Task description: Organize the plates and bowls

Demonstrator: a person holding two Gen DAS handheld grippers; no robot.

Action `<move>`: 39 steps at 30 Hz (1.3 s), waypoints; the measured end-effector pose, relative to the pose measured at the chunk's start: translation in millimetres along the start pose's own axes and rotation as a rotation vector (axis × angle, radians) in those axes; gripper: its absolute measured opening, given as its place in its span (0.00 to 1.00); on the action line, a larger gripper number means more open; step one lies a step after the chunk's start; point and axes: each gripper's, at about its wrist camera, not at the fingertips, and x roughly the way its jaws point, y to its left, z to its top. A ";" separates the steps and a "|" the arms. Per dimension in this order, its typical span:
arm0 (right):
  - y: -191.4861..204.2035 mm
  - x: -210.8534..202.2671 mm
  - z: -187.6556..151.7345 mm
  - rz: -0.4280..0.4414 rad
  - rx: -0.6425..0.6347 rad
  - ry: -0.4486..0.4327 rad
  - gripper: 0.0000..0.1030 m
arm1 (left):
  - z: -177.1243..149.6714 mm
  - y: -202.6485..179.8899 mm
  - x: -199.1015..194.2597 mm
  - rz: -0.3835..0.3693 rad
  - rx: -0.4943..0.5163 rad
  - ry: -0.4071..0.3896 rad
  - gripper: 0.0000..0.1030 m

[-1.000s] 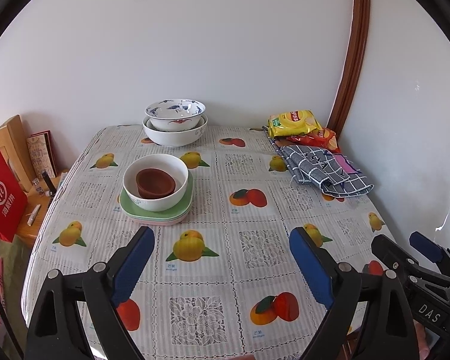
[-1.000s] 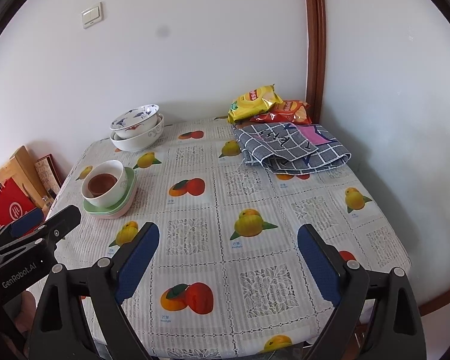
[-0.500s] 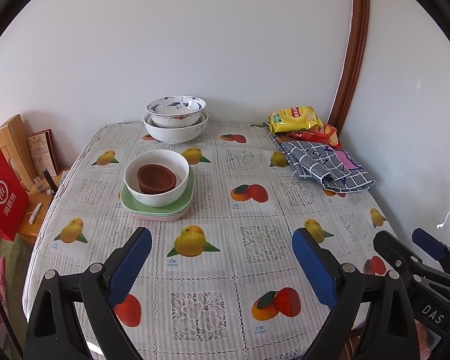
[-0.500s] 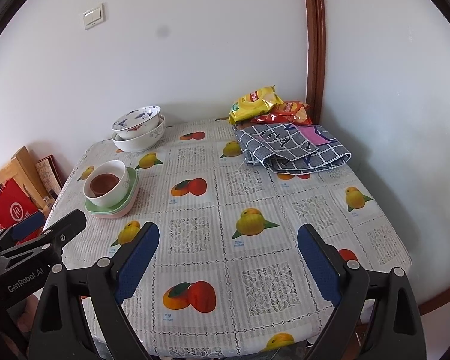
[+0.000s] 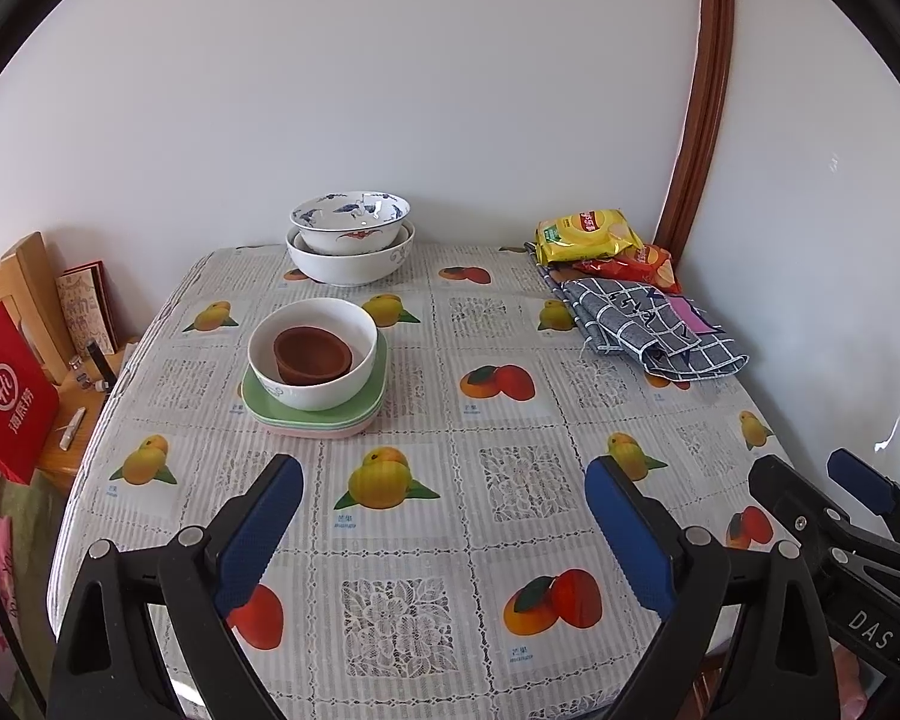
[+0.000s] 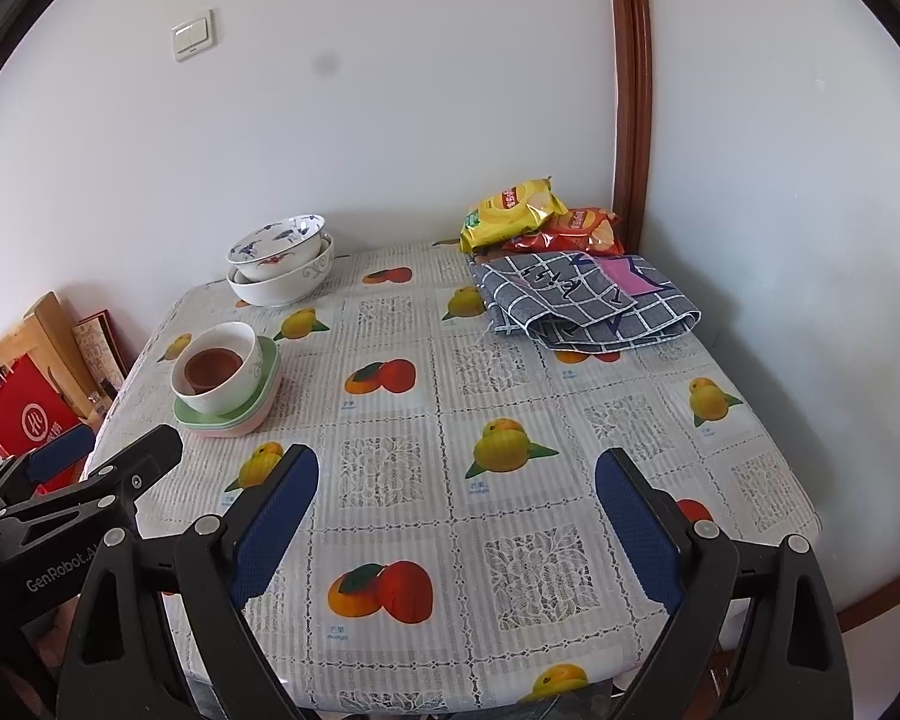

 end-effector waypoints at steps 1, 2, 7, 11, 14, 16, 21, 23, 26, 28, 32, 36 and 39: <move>0.1 -0.2 -0.1 -0.001 0.001 0.000 0.90 | -0.2 0.2 0.3 -0.001 0.000 0.002 0.93; 0.1 -0.2 -0.3 0.001 0.001 0.000 0.90 | -0.3 0.1 0.4 -0.001 -0.001 0.003 0.93; 0.2 -1.6 -0.3 0.001 0.003 -0.003 0.90 | -0.2 -0.1 0.4 0.000 -0.002 0.001 0.93; 1.1 -2.9 -0.3 0.000 0.004 -0.005 0.90 | -0.4 -0.4 0.3 0.003 -0.002 0.005 0.93; 1.3 -3.2 -0.3 0.001 0.001 -0.005 0.90 | 0.4 -0.4 -0.4 -0.002 -0.001 0.005 0.93; 1.5 -4.1 -0.3 -0.001 0.001 -0.005 0.90 | 0.4 -0.3 -0.7 -0.001 -0.002 0.005 0.93; 2.2 -4.8 0.2 0.001 0.002 -0.008 0.90 | 0.5 -0.4 -1.5 -0.007 -0.002 0.002 0.93; 2.3 -4.3 0.1 0.000 0.002 -0.007 0.91 | 0.7 -0.5 -1.0 -0.010 -0.003 0.004 0.93; 2.5 -3.9 0.1 0.003 0.006 -0.006 0.91 | 0.8 -0.3 -1.3 -0.009 -0.001 0.004 0.93; 2.8 -3.9 0.1 0.001 0.005 -0.005 0.91 | 1.1 0.1 -1.6 -0.010 -0.002 0.003 0.93; 3.0 -3.6 -0.4 0.000 0.005 -0.002 0.91 | 0.9 0.8 -3.2 -0.008 -0.005 -0.003 0.93; 2.7 -3.4 -0.4 -0.001 0.006 -0.003 0.91 | 1.0 1.8 -3.1 -0.008 -0.004 -0.002 0.93; 2.4 -3.6 -0.2 -0.001 0.005 -0.004 0.91 | 0.8 2.1 -2.1 -0.003 -0.006 -0.001 0.93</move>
